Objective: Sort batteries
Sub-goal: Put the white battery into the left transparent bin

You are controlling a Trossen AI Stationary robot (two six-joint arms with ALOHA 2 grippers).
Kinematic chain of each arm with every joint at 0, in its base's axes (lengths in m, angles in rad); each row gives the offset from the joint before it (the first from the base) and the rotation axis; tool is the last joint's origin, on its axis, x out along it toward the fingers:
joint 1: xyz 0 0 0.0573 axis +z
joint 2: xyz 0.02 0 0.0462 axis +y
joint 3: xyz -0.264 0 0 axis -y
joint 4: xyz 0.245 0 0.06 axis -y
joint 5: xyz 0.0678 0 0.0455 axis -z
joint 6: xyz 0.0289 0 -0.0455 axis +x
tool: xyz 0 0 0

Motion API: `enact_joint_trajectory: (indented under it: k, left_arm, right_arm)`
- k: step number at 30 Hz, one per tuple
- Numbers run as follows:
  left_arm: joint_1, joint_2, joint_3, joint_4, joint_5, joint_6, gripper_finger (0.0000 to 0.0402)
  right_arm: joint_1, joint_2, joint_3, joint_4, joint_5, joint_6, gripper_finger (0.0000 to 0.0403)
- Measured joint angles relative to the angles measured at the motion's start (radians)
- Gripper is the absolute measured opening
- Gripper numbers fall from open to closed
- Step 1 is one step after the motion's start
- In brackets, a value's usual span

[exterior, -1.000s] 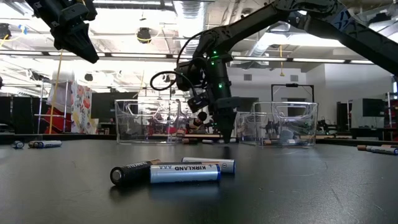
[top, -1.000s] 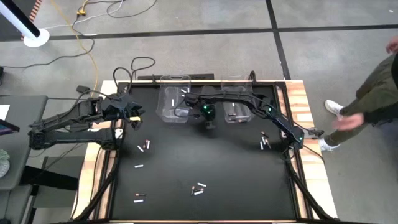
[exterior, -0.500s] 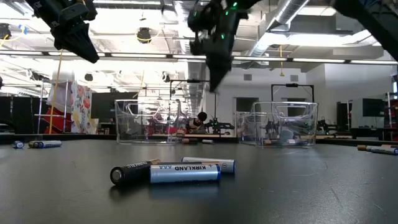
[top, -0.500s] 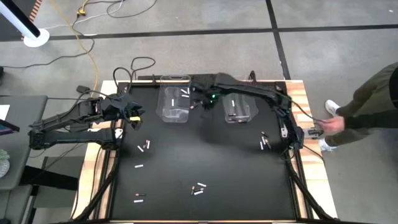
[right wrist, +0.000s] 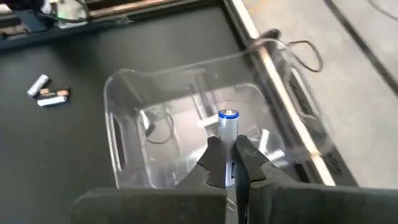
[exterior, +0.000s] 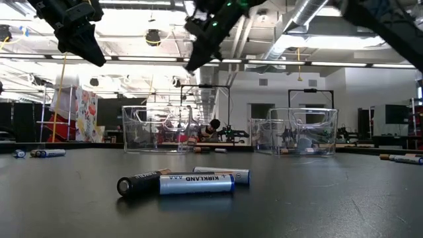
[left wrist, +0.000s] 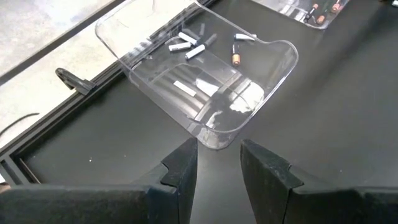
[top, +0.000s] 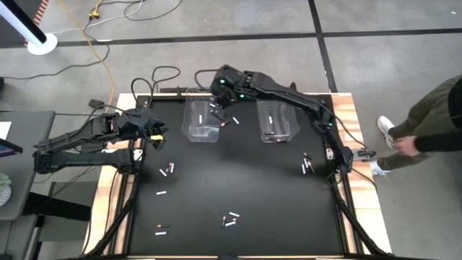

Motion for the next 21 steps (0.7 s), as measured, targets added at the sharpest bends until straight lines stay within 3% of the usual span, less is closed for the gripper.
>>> enact_joint_trajectory:
  k: [9,21]
  left_arm:
    - [0.001,0.000,0.000,-0.001,0.000,-0.003,0.0116]
    - [0.000,0.000,0.000,-0.008,0.000,-0.025,0.0116]
  right_arm:
    - [-0.002,0.169,-0.001,0.138,-0.044,0.012,0.0008]
    - [-0.006,0.307,-0.002,0.119,-0.046,0.034,0.0020]
